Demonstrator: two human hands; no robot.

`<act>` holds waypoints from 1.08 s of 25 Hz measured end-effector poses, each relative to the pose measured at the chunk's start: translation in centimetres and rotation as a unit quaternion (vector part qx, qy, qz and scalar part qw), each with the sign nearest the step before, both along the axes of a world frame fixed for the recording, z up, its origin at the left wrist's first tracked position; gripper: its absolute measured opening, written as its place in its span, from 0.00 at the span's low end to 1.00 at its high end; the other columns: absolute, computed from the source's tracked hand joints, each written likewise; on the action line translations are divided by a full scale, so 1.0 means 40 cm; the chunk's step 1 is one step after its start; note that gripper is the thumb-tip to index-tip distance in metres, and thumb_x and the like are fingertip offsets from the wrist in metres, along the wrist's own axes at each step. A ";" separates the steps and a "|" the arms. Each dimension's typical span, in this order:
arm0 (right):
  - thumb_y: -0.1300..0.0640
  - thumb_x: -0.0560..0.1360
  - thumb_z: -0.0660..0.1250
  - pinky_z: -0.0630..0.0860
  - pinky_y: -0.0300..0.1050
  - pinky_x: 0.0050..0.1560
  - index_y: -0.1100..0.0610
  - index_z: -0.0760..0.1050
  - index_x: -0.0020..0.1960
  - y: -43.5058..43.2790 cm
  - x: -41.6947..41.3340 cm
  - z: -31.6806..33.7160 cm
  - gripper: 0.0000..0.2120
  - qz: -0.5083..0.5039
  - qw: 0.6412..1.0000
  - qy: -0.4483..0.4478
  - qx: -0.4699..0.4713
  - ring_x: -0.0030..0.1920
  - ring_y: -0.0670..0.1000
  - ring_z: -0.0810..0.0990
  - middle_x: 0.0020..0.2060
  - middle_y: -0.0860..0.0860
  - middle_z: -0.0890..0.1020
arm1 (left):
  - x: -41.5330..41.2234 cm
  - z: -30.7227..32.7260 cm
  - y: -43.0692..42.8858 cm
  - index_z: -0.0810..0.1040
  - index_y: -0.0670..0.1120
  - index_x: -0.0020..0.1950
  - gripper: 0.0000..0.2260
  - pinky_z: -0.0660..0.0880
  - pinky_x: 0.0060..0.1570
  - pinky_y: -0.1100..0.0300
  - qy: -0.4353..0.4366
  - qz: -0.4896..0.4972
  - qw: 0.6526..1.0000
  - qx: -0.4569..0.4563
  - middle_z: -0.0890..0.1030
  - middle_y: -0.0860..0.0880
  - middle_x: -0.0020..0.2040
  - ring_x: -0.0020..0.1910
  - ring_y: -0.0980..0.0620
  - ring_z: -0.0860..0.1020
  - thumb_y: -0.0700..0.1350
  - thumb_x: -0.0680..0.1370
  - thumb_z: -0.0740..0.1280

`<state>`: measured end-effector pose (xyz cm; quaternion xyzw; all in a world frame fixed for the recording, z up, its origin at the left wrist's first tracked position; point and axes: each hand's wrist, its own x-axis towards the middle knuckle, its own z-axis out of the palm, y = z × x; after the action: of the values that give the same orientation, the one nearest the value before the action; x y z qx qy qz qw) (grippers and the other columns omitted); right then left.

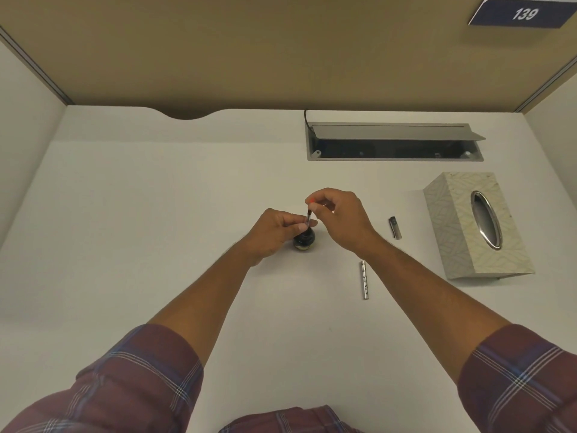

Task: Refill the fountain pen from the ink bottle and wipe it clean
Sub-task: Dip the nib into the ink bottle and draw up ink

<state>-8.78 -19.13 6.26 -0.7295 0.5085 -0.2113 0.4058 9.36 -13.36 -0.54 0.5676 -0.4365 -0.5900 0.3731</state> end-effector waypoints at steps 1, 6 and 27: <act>0.60 0.81 0.68 0.73 0.21 0.42 0.58 0.85 0.56 0.000 -0.001 0.002 0.08 -0.001 1.000 -0.005 0.009 0.44 0.40 0.81 0.48 0.49 0.86 | -0.001 0.000 0.000 0.87 0.46 0.63 0.10 0.77 0.65 0.66 -0.002 0.002 1.000 -0.002 0.89 0.57 0.57 0.62 0.59 0.85 0.40 0.83 0.71; 0.51 0.74 0.77 0.76 0.28 0.41 0.55 0.82 0.52 0.003 -0.001 0.002 0.11 -0.042 0.999 -0.030 0.013 0.41 0.41 0.81 0.44 0.45 0.85 | -0.007 0.002 0.000 0.88 0.48 0.60 0.09 0.76 0.55 0.75 -0.023 0.006 1.000 -0.010 0.89 0.65 0.48 0.53 0.69 0.84 0.39 0.83 0.71; 0.58 0.78 0.72 0.72 0.33 0.43 0.56 0.85 0.50 -0.004 0.001 0.008 0.04 -0.023 0.999 0.026 0.019 0.43 0.41 0.81 0.45 0.47 0.85 | -0.004 0.010 0.001 0.88 0.45 0.62 0.10 0.75 0.64 0.67 -0.025 0.007 1.000 0.003 0.89 0.54 0.59 0.63 0.57 0.84 0.41 0.83 0.72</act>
<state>-8.76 -19.29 6.59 -0.7150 0.5397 -0.1920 0.4008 9.20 -13.31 -0.14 0.5867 -0.4398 -0.5743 0.3641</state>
